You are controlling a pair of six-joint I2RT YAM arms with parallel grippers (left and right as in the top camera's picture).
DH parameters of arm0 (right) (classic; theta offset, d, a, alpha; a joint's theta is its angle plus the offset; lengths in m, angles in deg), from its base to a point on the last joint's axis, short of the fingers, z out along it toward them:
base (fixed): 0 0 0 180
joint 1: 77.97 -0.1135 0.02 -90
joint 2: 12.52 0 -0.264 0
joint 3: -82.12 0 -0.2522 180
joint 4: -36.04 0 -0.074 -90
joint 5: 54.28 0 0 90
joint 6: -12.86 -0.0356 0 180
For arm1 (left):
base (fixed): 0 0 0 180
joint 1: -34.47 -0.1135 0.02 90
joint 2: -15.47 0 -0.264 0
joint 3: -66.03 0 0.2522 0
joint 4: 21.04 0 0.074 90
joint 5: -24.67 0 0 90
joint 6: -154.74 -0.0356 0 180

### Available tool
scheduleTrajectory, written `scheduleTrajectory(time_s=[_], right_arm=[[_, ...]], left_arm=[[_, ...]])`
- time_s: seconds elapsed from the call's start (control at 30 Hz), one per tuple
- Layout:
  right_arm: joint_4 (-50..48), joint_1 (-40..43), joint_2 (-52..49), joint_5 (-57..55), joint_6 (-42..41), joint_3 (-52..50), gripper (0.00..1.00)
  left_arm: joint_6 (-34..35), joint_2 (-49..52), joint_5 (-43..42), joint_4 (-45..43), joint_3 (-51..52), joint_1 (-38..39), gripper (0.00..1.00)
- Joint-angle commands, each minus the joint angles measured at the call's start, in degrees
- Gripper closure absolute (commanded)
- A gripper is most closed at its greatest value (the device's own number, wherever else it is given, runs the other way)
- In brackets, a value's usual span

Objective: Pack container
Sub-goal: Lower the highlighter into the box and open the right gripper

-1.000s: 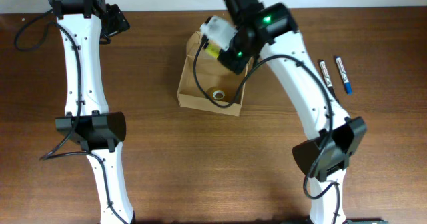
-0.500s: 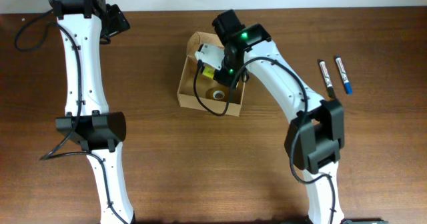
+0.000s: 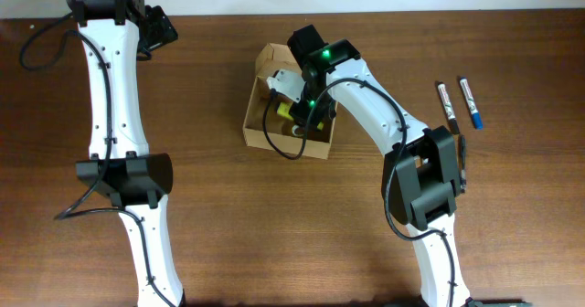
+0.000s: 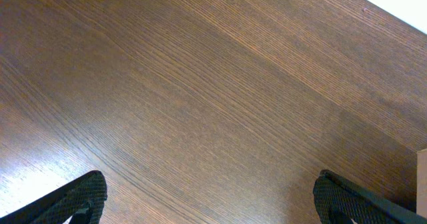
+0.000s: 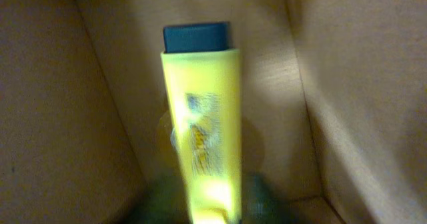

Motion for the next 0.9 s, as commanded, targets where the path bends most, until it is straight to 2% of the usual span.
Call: scheduleTrajectory(time_s=[0.0,0.07,0.1,0.2,0.4,0.47,0.5,0.53,0.7,0.87], right_arm=[[0.59,-0.33,0.28,1.05,-3.87,0.26,0.48],[1.44,-0.33,1.09,1.05,-4.79,1.70,0.46],[2.97,-0.35,1.99,1.03,-4.76,4.33,0.41],[6.32,-0.33,2.86,0.15,-5.25,10.29,0.41],[11.43,1.55,3.65,-11.89,-14.36,25.97,0.41],[12.07,3.50,3.65,-14.05,-16.81,29.29,0.38],[12.07,5.62,3.65,-14.53,-18.27,30.27,0.32],[12.24,7.39,3.65,-14.53,-18.27,30.34,0.29],[12.94,16.50,2.58,-14.49,-20.35,26.53,0.28],[11.04,25.46,2.32,-13.64,-22.84,16.41,0.29]], left_arm=[[-0.52,0.50,0.61,0.09,-0.37,-0.33,0.00],[-0.52,0.50,0.61,0.11,-0.37,-0.33,0.00],[-0.52,0.50,0.61,0.09,-0.37,-0.33,0.00],[-0.52,0.50,0.61,0.09,-0.35,-0.33,0.00],[-0.52,0.50,0.61,0.09,-0.37,-0.33,0.00],[-0.52,0.50,0.61,0.09,-0.37,-0.33,0.00],[-0.52,0.50,0.61,0.09,-0.37,-0.33,0.00],[-0.52,0.50,0.61,0.09,-0.35,-0.33,0.00],[-0.52,0.50,0.61,0.09,-0.37,-0.33,0.00],[-0.52,0.50,0.61,0.09,-0.37,-0.33,0.00]])
